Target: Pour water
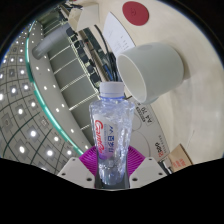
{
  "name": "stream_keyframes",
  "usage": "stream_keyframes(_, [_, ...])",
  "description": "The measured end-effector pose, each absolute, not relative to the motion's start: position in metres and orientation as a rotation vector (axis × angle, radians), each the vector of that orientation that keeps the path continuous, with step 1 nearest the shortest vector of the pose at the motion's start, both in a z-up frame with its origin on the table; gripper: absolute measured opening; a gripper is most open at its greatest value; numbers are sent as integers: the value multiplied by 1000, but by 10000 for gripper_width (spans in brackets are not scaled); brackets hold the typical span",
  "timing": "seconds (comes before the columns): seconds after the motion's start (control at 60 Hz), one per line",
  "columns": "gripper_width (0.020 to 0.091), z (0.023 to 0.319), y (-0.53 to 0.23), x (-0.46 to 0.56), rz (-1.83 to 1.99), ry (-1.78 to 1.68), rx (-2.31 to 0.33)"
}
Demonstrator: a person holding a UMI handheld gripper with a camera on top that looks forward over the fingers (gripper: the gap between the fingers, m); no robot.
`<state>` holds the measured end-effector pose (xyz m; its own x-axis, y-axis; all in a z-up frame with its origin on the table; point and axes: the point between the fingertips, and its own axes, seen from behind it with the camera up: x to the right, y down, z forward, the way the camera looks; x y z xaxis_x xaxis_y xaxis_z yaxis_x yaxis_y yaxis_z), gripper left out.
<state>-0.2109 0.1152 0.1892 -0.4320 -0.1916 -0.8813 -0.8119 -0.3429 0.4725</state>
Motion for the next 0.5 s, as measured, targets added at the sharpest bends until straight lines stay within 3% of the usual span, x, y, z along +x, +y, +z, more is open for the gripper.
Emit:
stream_keyframes(0.25, [341, 191, 122, -212, 1870, 1437, -1361])
stream_keyframes(0.5, [343, 245, 125, -197, 1584, 964, -1623])
